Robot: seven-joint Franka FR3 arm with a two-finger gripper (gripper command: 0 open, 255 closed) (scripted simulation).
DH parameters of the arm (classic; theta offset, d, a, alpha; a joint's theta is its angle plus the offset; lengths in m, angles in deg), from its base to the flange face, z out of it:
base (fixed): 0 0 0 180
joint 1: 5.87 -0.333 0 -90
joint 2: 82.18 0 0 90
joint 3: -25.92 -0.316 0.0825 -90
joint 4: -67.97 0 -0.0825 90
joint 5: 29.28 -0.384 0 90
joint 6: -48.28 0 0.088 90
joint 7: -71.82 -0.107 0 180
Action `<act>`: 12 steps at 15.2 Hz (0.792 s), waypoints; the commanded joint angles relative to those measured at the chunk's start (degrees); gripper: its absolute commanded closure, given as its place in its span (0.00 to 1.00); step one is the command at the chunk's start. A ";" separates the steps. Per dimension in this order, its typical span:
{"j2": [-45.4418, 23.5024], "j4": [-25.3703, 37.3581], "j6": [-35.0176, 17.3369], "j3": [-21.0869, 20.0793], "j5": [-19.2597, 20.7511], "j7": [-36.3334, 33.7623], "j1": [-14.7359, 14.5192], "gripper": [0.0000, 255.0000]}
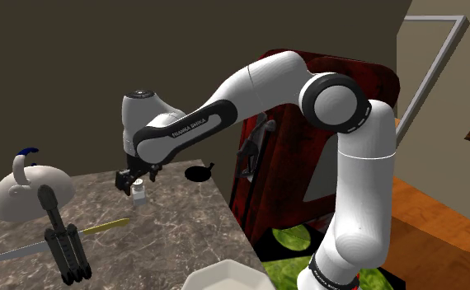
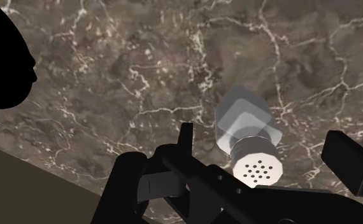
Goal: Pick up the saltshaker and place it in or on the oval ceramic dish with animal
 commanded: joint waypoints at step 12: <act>-0.01 -0.01 -0.02 0.00 0.01 0.00 0.00 1.00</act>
